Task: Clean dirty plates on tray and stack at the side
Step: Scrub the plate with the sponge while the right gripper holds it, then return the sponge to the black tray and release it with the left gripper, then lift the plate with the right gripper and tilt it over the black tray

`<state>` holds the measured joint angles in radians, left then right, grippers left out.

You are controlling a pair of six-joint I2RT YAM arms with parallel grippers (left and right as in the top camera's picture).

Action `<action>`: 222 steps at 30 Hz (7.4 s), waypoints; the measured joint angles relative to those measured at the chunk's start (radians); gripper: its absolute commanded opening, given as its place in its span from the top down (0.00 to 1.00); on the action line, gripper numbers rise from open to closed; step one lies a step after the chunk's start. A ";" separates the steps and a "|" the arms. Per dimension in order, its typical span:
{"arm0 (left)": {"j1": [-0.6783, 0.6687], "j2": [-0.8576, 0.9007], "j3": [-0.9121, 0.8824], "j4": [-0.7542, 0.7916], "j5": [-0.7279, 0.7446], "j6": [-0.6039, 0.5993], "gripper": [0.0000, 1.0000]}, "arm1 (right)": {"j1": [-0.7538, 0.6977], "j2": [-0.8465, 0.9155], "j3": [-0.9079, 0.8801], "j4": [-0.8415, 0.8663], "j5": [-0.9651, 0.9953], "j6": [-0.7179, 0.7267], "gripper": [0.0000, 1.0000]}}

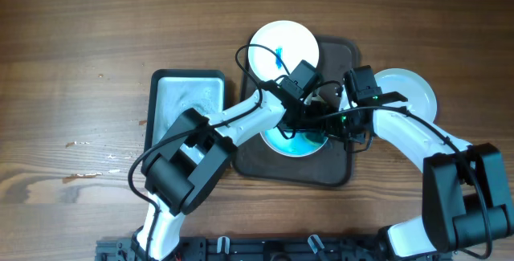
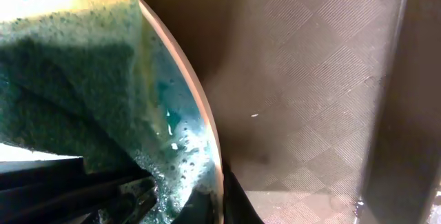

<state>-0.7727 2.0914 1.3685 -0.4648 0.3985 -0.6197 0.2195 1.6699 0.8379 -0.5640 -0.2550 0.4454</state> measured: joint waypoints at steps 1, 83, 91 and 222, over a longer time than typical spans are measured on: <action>0.001 0.000 0.004 -0.013 -0.001 -0.001 0.96 | 0.000 0.000 0.000 0.000 0.000 0.000 0.96; 0.118 -0.051 -0.006 -0.114 -0.153 0.017 0.96 | -0.001 0.002 0.003 -0.008 -0.003 0.001 0.95; -0.028 -0.032 -0.005 -0.051 -0.052 0.010 0.96 | -0.001 0.002 0.003 -0.010 -0.002 0.000 0.95; 0.943 -1.241 -0.258 -0.707 -0.299 0.215 0.00 | 1.035 0.171 0.762 -0.100 1.591 -0.280 0.96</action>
<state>0.1707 0.8505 1.1103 -1.1717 0.0994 -0.4046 1.2541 1.8404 1.6001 -0.6640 1.3361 0.1658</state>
